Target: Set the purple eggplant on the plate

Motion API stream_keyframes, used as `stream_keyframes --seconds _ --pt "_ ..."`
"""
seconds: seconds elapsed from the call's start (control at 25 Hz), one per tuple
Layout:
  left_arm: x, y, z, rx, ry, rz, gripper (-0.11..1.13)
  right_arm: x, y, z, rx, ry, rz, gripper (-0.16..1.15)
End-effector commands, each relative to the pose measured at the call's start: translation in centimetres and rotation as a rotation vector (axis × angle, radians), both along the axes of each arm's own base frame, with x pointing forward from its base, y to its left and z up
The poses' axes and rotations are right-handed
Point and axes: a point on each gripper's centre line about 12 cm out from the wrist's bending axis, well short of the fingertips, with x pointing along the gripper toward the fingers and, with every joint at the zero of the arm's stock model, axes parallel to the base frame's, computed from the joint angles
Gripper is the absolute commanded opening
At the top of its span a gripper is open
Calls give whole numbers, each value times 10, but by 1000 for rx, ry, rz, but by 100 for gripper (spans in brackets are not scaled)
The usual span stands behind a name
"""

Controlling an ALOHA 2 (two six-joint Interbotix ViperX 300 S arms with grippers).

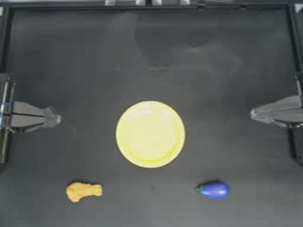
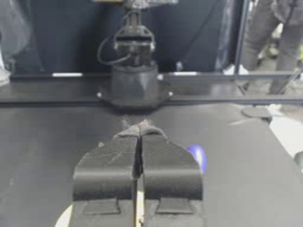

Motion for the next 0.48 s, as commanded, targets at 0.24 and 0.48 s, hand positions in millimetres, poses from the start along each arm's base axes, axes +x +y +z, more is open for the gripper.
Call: stream_keyframes --seconds 0.24,0.48 --pt "1 2 5 38 -14 11 11 6 -1 -1 -3 32 -7 16" --pt "1 2 5 47 -12 14 78 6 -1 -1 -49 46 -4 80"
